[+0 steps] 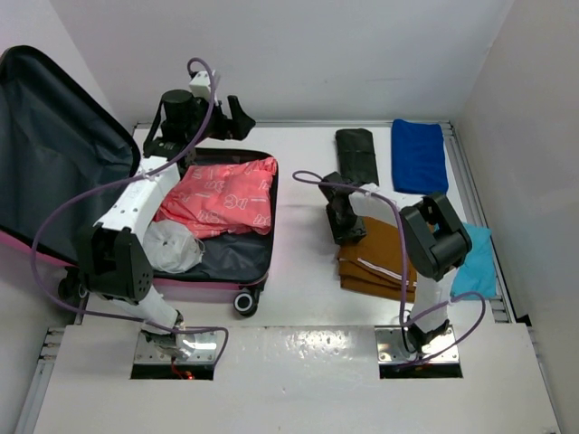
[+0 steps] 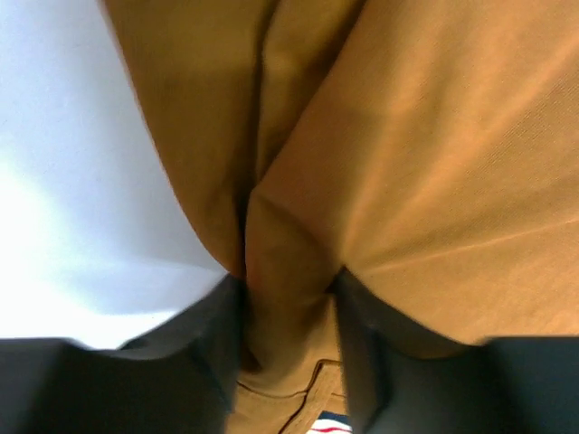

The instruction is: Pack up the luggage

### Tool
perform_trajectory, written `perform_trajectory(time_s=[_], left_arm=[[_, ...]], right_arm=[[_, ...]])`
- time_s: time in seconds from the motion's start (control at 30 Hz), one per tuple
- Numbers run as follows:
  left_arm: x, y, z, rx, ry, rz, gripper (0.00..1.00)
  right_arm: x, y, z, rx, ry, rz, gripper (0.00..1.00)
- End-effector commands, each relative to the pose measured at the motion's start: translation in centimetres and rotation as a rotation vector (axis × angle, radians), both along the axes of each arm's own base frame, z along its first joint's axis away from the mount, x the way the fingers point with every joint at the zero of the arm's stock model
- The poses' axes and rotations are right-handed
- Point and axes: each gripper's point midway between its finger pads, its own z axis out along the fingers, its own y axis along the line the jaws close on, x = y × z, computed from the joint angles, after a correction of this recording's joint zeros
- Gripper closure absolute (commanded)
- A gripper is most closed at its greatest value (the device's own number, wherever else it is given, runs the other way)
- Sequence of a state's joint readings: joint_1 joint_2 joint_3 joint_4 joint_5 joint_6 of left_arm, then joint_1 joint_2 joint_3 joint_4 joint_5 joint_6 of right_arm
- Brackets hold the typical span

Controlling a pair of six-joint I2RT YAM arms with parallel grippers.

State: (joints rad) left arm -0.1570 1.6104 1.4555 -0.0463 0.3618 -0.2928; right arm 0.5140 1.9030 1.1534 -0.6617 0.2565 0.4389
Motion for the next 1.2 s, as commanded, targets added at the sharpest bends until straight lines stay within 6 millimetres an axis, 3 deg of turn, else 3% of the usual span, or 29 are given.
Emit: perform_trajectory(time_s=[0.0, 0.03, 0.07, 0.17, 0.3, 0.33, 0.4, 0.47, 0.5, 0.6, 0.77, 0.8, 0.87, 0.9, 0.97, 1.0, 1.03, 1.07, 1.1, 1.13, 1.17], left_arm=[[-0.9, 1.6, 3.6, -0.018, -0.084, 0.029, 0.03], [-0.9, 1.6, 3.2, -0.017, -0.075, 0.029, 0.03], [-1.0, 2.1, 2.9, -0.016, -0.062, 0.032, 0.03], [-1.0, 3.0, 2.9, -0.016, -0.063, 0.050, 0.03], [-1.6, 4.0, 2.7, -0.014, -0.049, 0.070, 0.03], [-2.0, 3.9, 3.3, -0.017, -0.061, 0.062, 0.03], [-2.2, 4.9, 2.5, -0.006, -0.044, 0.081, 0.03], [-2.3, 5.7, 2.7, -0.005, -0.043, 0.098, 0.03], [-2.5, 6.5, 2.7, -0.005, -0.042, 0.114, 0.03], [-3.2, 7.1, 2.5, -0.006, -0.033, 0.122, 0.03], [-3.6, 9.5, 1.4, -0.006, -0.003, 0.169, 0.03], [-3.8, 9.5, 1.9, -0.006, -0.013, 0.169, 0.03], [-4.0, 10.8, 1.8, -0.006, -0.013, 0.198, 0.03], [-4.1, 10.8, 1.2, -0.014, 0.009, 0.200, 0.03], [-4.3, 11.9, 1.2, -0.016, 0.009, 0.220, 0.03], [-4.5, 11.9, 1.2, -0.016, 0.009, 0.220, 0.03], [-4.5, 12.9, 0.7, -0.024, 0.021, 0.246, 0.03], [-4.8, 13.3, 1.2, -0.024, 0.009, 0.257, 0.03], [-4.8, 13.7, 1.3, -0.026, 0.009, 0.259, 0.03], [-5.1, 14.6, 1.1, -0.026, 0.010, 0.280, 0.03], [-5.4, 15.0, 1.1, -0.035, 0.012, 0.294, 0.03]], right_arm=[[-2.6, -1.7, -3.3, -0.017, 0.145, -0.080, 0.63], [-3.2, -1.6, -3.7, -0.002, 0.174, -0.083, 0.68], [-3.5, -1.2, -3.9, 0.028, 0.195, -0.073, 0.80], [-3.6, 1.1, -2.8, 0.164, 0.207, -0.043, 1.00], [-1.4, 4.0, 2.2, 0.328, 0.107, -0.015, 1.00], [0.0, 4.8, 5.2, 0.391, 0.019, -0.018, 1.00], [1.1, 5.5, 7.6, 0.504, -0.022, -0.069, 1.00], [2.9, 6.3, 12.0, 0.608, -0.133, -0.047, 1.00], [2.8, 6.7, 12.9, 0.630, -0.147, -0.042, 1.00], [4.6, 7.8, 18.2, 0.736, -0.318, 0.001, 1.00], [5.6, 11.5, 23.3, 0.868, -0.421, 0.069, 1.00], [7.3, 12.7, 25.6, 0.903, -0.496, 0.096, 1.00], [8.0, 14.9, 26.2, 0.929, -0.504, 0.125, 1.00], [9.4, 16.1, 28.1, 0.956, -0.538, 0.138, 1.00], [9.7, 19.0, 28.0, 0.992, -0.525, 0.168, 1.00], [10.8, 20.1, 29.4, 1.011, -0.557, 0.191, 1.00], [11.0, 21.8, 28.6, 1.017, -0.545, 0.213, 1.00], [11.3, 22.9, 29.7, 1.035, -0.563, 0.230, 1.00], [12.4, 24.6, 29.0, 1.042, -0.550, 0.232, 1.00], [12.6, 25.8, 30.7, 1.077, -0.569, 0.247, 1.00], [12.6, 26.8, 30.9, 1.091, -0.568, 0.253, 1.00]])
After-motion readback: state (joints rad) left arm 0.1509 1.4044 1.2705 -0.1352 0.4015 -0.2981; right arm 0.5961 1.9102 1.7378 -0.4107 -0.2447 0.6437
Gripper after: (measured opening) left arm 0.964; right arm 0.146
